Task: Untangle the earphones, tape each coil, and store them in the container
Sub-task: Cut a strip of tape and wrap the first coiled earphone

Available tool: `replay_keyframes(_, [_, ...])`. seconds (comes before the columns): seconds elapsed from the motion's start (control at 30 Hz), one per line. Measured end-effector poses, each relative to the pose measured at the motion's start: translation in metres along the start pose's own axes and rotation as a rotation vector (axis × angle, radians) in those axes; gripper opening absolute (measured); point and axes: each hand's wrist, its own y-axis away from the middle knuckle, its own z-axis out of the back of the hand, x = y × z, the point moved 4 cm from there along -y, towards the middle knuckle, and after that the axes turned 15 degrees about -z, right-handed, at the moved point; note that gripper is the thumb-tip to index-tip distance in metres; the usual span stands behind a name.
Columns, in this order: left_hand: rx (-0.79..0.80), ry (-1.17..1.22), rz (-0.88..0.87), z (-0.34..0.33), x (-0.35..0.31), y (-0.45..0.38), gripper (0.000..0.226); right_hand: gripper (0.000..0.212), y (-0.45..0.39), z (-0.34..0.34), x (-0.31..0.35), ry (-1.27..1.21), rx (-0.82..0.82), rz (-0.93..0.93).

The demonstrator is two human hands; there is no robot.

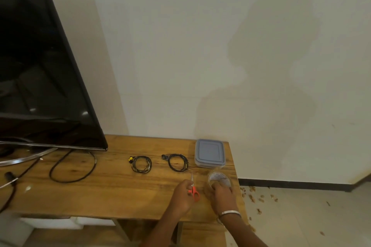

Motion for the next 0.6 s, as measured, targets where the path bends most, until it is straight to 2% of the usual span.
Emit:
replay_keyframes(0.1, [-0.012,0.002,-0.008,-0.001,-0.004,0.005,0.045,0.036,0.009,0.001,0.003,-0.071,0.057,0.039])
replay_keyframes(0.27, [-0.051,0.058,-0.057,0.009,-0.015,0.019,0.052,0.029,0.031,0.013,0.011,-0.391,0.077,0.097])
replay_keyframes(0.4, [-0.115,0.069,-0.135,0.032,-0.023,0.030,0.052,0.018,0.047,0.031,0.024,-0.435,0.130,0.171])
replay_keyframes(0.6, [-0.155,0.145,-0.198,0.070,-0.018,0.052,0.049,0.018,0.072,0.033,0.046,-0.431,0.173,0.240])
